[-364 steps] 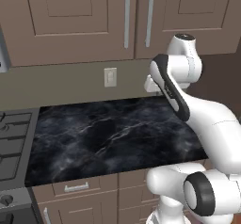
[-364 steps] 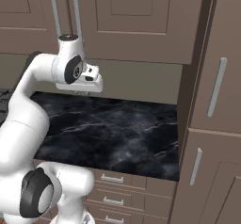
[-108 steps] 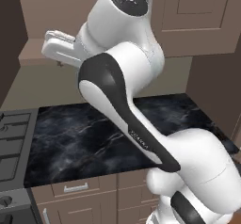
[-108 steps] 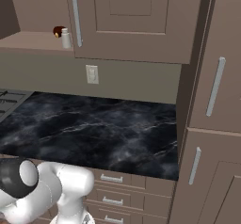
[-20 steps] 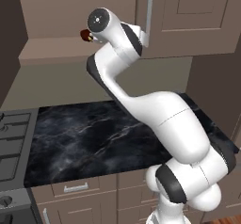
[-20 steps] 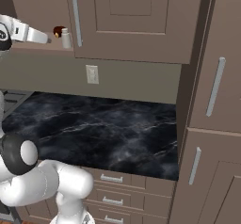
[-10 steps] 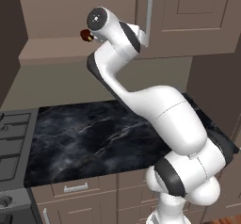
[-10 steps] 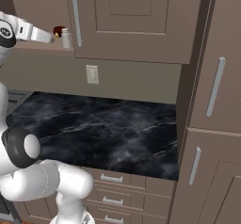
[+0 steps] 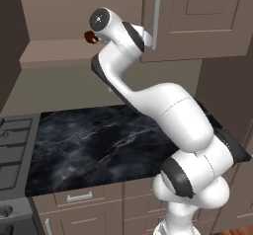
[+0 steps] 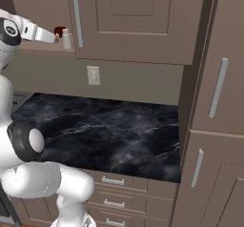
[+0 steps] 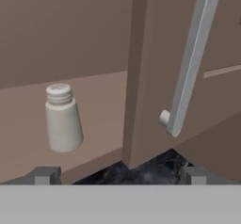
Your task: The dining table condiment station is running low on shaker. Refill the condiment station by opening the cabinet and taking the shaker from the cabinet and placing it on the dining table.
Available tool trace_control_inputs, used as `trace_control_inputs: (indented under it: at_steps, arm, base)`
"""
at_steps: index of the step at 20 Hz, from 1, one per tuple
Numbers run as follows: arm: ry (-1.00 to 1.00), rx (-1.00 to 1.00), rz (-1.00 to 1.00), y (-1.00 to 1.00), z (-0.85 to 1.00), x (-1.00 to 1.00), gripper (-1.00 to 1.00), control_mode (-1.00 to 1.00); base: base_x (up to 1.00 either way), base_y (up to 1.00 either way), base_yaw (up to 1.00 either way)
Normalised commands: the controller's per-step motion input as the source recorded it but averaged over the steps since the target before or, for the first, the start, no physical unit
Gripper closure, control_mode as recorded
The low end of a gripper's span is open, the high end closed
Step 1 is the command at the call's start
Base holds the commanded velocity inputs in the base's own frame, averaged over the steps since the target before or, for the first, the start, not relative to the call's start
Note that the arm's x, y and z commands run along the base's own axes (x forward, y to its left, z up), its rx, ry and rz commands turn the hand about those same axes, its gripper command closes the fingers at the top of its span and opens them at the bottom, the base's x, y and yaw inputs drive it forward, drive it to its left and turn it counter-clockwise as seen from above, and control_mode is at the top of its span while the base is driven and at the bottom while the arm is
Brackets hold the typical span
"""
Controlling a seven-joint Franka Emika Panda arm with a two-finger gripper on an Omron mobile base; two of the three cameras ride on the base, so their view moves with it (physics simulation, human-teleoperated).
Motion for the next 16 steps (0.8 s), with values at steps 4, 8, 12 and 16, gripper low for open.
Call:
trace_control_inputs:
  at_steps: [4, 8, 12, 16]
  arm:
    - [0.0, 0.0, -0.02, 0.0, -0.06, 0.22, -1.0, -1.0]
    - [0.0, 0.0, -0.02, 0.0, -0.03, 0.19, -1.0, -1.0]
    - [0.0, 0.0, -0.03, 0.0, 0.0, 0.19, -1.0, -1.0]
    - [0.0, 0.0, -0.03, 0.0, -0.01, 0.2, -1.0, -1.0]
  base:
    - [0.0, 0.0, 0.0]
    - [0.0, 0.0, 0.0]
    - [0.0, 0.0, 0.0]
    - [0.0, 0.0, 0.0]
